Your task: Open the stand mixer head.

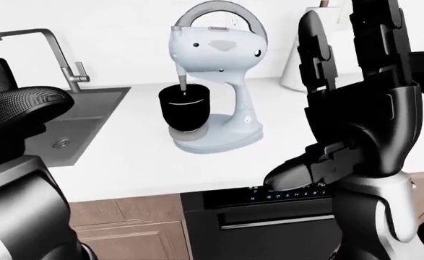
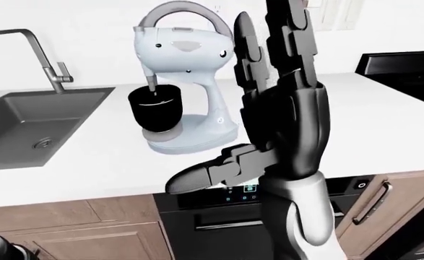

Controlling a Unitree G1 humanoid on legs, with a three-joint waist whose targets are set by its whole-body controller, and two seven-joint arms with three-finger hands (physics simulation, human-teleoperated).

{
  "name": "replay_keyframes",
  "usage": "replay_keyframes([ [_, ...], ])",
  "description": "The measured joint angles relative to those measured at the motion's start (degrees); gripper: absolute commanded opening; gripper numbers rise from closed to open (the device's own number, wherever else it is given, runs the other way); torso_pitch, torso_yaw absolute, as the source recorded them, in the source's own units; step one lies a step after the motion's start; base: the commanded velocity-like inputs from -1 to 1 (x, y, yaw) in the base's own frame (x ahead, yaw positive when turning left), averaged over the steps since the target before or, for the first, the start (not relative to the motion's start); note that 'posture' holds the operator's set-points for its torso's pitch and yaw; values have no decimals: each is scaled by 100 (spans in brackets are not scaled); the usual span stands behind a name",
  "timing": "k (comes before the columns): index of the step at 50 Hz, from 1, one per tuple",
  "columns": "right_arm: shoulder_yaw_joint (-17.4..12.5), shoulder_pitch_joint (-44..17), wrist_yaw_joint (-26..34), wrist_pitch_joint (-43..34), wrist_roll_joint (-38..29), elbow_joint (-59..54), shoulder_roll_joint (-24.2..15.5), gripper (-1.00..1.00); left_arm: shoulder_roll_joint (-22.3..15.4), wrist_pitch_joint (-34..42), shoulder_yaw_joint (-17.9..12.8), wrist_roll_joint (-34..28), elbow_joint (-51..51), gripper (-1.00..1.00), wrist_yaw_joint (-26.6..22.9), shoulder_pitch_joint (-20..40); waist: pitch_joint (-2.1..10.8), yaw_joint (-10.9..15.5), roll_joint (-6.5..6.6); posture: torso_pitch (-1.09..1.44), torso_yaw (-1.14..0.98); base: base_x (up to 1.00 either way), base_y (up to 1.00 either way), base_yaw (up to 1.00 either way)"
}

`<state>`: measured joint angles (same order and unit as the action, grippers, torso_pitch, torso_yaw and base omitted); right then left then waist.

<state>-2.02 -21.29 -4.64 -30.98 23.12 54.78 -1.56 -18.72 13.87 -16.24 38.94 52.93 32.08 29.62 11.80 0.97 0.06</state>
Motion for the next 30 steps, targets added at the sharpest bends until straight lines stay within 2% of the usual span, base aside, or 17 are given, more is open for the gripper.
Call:
replay_keyframes([
  [7,-300,-29,-517,-499,858,104,-299,100,-40,22,-21,52,53,100,48,20,15,16,-32,-29,0,0,0,0],
  [14,-576,293,-749,-782,1576,249,-626,100,-80,29,-53,75,95,100,81,14,33,28,-61,-29,0,0,0,0],
  [19,-655,561,-631,-833,1739,379,-741,100,-65,64,-18,49,110,100,88,10,45,23,-84,-29,0,0,0,0],
  [27,-839,633,-552,-1220,1958,444,-971,100,-61,78,-52,45,127,100,69,-27,56,19,-110,-29,0,0,0,0],
  [30,-828,797,-420,-1297,1872,461,-1020,100,-43,54,-47,34,131,100,50,-64,61,21,-130,-29,0,0,0,0],
])
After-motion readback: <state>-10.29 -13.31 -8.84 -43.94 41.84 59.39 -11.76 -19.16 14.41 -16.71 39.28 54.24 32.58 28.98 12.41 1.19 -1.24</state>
